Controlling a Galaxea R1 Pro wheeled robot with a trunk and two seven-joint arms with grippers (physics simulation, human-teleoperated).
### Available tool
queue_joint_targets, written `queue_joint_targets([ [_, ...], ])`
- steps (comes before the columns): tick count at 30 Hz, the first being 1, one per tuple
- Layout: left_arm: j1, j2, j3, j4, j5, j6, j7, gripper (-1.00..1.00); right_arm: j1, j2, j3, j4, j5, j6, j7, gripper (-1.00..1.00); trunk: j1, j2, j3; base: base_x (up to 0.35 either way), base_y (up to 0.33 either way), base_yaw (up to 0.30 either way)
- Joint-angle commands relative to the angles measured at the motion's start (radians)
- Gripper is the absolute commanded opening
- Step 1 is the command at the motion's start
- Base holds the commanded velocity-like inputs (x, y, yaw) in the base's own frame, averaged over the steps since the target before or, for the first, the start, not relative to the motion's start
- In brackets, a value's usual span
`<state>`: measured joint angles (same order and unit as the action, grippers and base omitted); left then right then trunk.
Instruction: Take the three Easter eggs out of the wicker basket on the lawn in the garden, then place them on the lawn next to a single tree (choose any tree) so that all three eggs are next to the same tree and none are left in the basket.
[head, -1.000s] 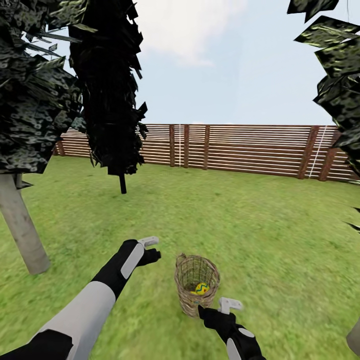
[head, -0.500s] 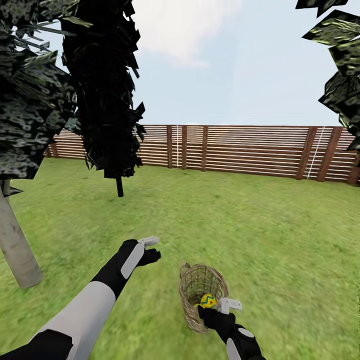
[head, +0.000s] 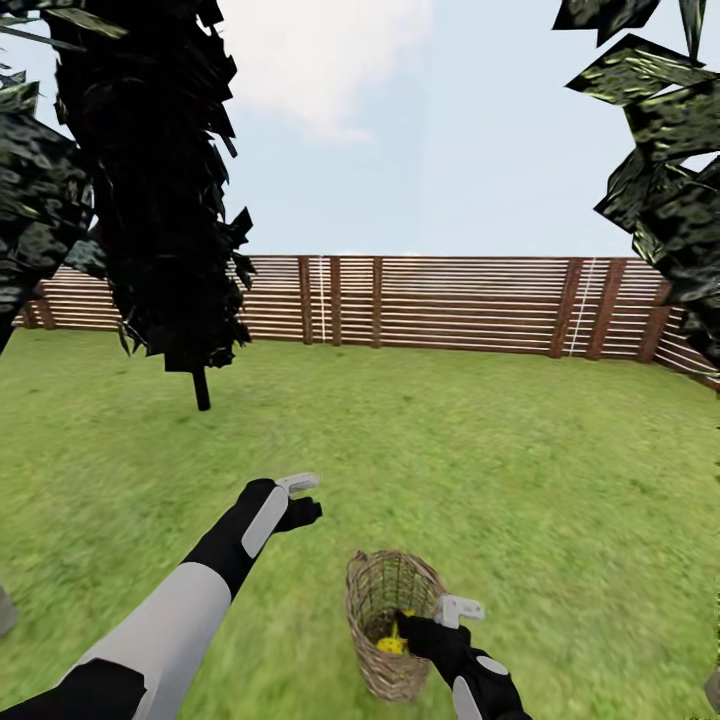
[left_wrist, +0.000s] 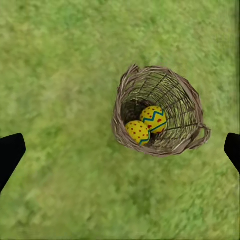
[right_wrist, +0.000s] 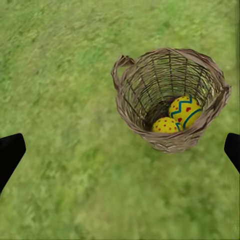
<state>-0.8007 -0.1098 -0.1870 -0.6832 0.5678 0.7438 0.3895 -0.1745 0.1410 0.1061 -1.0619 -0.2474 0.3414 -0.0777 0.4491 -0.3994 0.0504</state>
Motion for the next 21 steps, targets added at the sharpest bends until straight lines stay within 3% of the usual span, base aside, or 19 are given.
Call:
queue_joint_targets([
  [1,0.000,0.001,-0.003,-0.001,0.010,0.002,0.009,1.00,0.000,0.000,0.002,-0.001,-0.010,0.004,-0.008,1.00,0.001,-0.001,0.001,0.268,0.188,-0.240],
  [7,0.000,0.001,-0.003,-0.001,0.011,0.001,0.009,1.00,0.000,0.001,0.003,-0.002,-0.010,0.004,-0.008,1.00,0.001,-0.001,0.005,0.268,0.188,-0.166],
  [17,0.000,0.001,-0.003,-0.008,0.010,0.002,0.009,1.00,0.000,0.005,0.013,-0.003,-0.014,0.004,-0.008,1.00,0.001,-0.001,0.000,0.266,0.180,-0.021],
  [21,0.000,0.001,-0.003,-0.012,0.010,0.002,0.009,1.00,0.000,0.004,0.011,-0.002,-0.036,0.005,-0.008,1.00,0.001,-0.001,-0.006,0.210,0.111,-0.033],
])
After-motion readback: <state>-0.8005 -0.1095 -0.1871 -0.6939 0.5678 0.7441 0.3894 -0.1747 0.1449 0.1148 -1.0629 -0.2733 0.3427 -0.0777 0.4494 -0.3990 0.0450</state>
